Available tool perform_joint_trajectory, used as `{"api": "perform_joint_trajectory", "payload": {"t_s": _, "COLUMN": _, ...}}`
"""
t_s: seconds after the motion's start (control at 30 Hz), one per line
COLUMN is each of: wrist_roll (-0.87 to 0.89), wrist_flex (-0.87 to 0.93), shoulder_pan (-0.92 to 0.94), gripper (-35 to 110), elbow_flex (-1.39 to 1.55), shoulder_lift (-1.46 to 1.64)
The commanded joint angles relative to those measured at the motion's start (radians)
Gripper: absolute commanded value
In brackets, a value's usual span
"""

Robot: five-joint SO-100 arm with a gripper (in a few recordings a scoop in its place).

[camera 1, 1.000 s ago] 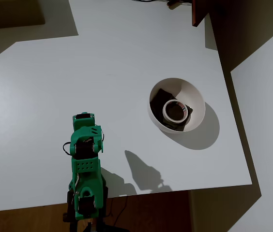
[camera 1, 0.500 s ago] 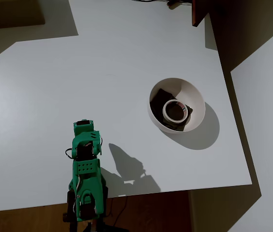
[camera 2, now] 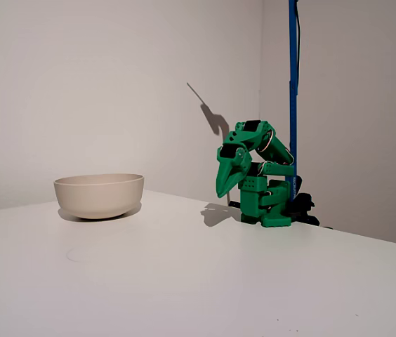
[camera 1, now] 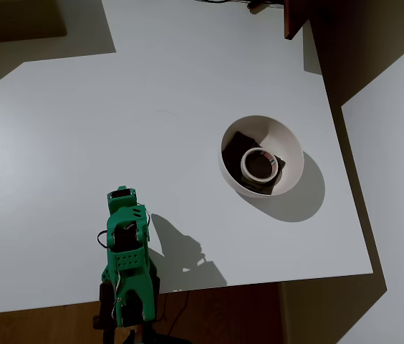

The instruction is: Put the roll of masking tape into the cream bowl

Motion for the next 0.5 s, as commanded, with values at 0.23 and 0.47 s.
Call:
{"api": "perform_joint_trajectory", "payload": {"t_s": 0.23, "wrist_roll": 0.018, "wrist_flex": 0.052, "shoulder_pan": -0.034, "gripper": -8, "elbow_flex": 0.037, "shoulder_lift": 0.005}}
{"api": "perform_joint_trajectory", "payload": {"t_s": 0.47, "wrist_roll": 0.017, "wrist_flex": 0.094, "shoulder_pan": -0.040, "gripper": -8, "elbow_flex": 0.066, "shoulder_lift": 0.005}}
